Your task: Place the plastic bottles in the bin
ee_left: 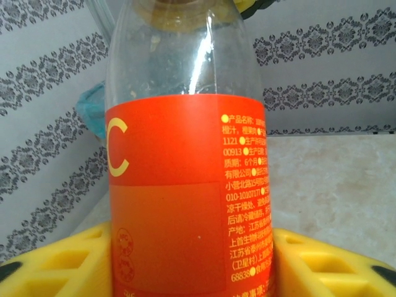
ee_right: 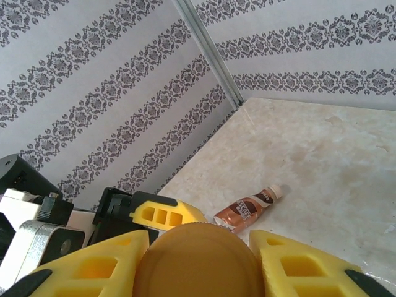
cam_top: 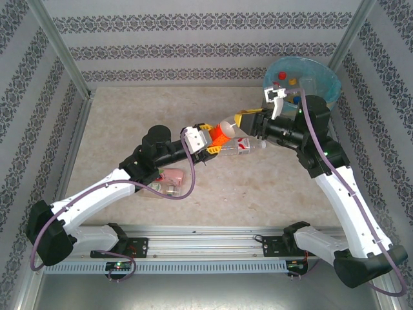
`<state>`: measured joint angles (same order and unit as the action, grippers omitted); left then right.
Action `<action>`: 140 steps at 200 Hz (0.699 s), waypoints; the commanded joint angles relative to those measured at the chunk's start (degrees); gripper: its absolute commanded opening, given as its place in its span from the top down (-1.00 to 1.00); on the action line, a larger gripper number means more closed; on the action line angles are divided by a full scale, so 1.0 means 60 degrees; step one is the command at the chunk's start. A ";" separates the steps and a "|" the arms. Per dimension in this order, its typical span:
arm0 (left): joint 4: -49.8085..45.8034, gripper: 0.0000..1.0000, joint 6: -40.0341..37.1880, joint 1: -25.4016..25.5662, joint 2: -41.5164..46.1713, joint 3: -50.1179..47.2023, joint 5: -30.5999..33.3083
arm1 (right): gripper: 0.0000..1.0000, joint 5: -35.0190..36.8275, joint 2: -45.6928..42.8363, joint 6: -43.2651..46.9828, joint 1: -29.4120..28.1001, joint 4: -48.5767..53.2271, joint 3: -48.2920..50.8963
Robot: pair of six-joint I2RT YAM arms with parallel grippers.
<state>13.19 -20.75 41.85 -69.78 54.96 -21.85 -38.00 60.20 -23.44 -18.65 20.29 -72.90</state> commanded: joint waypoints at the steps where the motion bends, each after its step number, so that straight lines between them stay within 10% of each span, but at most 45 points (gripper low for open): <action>1: 0.1290 -0.51 0.0399 -0.0089 0.0202 -0.0312 0.0878 | 0.57 0.0918 -0.0291 0.0483 -0.0100 -0.0009 -0.0455; 25: 0.2252 -0.88 0.0537 -0.0089 0.0335 -0.0699 0.1621 | 0.74 0.3167 -0.0043 0.1417 -0.0098 0.0993 -0.1712; 84: 0.1747 -0.93 0.0339 -0.0107 0.0539 -0.0628 0.1940 | 0.81 0.9913 0.1948 0.4716 0.0257 0.1444 -0.4958; 140: 0.1376 -0.95 0.0149 -0.0119 0.0696 -0.0619 0.2082 | 0.84 1.0144 0.4080 0.4803 0.1876 0.2322 -0.6317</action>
<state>21.02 -19.07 41.52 -66.41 50.89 -10.17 19.42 80.68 4.16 -10.20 29.36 -108.64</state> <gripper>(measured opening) 0.974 0.391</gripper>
